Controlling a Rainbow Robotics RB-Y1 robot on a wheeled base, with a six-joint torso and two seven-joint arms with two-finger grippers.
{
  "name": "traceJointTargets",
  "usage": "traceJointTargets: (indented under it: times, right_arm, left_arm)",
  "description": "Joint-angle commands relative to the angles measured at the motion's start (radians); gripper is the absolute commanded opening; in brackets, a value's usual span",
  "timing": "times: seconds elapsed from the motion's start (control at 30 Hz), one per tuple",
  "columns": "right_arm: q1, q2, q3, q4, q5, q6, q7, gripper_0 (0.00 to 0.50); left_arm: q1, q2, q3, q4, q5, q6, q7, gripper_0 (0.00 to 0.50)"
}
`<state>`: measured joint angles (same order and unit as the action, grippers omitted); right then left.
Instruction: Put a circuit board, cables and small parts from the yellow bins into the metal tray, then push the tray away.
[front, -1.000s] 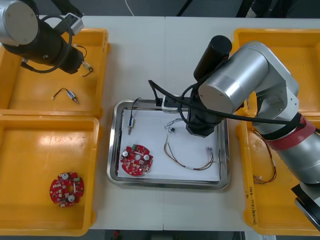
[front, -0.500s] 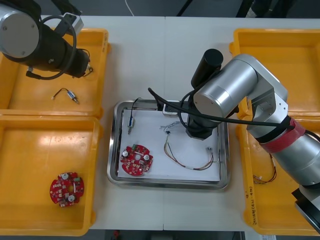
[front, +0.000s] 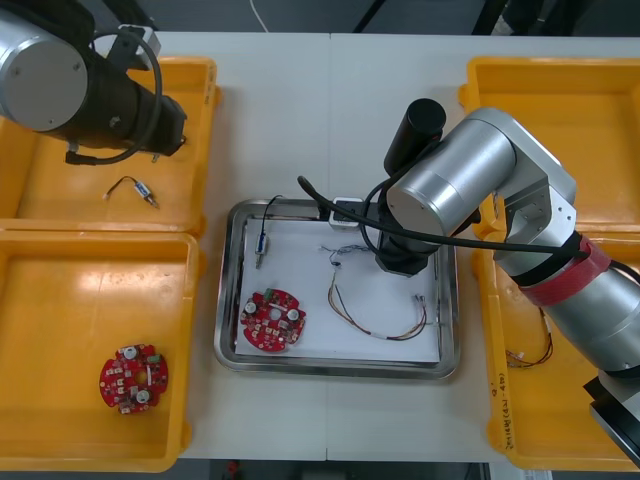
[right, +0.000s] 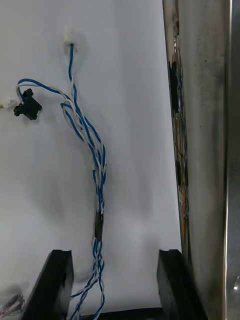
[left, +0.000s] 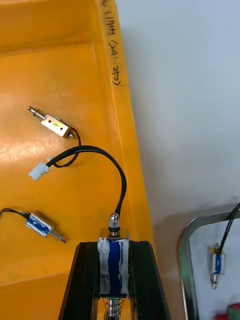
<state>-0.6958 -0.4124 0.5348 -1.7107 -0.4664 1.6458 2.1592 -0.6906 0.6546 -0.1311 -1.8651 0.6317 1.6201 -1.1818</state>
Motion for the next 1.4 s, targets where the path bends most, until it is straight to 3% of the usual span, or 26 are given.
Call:
traceJointTargets:
  times: [0.03,0.27,0.53,0.87,1.0,1.4]
  right_arm:
    - [0.004,-0.023,0.005,-0.035,0.0,0.005,0.011,0.5]
    - [0.004,-0.032,-0.013,-0.109,0.002,0.083,-0.001,0.5]
    - [0.004,-0.039,-0.088,-0.248,-0.014,0.274,-0.019,0.5]
    - [0.005,-0.048,-0.231,-0.4,-0.017,0.274,-0.045,0.5]
    - [0.018,-0.077,-0.312,-0.461,-0.034,0.274,-0.061,0.5]
    - [0.202,-0.226,-0.714,-0.521,-0.141,0.274,-0.099,0.5]
  left_arm:
    - [0.022,0.039,-0.016,-0.062,-0.018,0.009,0.018,0.0]
    - [0.025,0.034,-0.021,-0.074,-0.02,0.011,0.028,0.001]
    - [0.025,0.03,-0.021,-0.083,-0.018,0.009,0.037,0.0]
    - [0.025,0.03,-0.022,-0.103,-0.009,0.011,0.062,0.0]
    - [0.025,0.03,-0.033,-0.104,-0.014,0.009,0.07,0.0]
    - [0.025,0.028,-0.065,-0.129,-0.021,0.009,0.105,0.0]
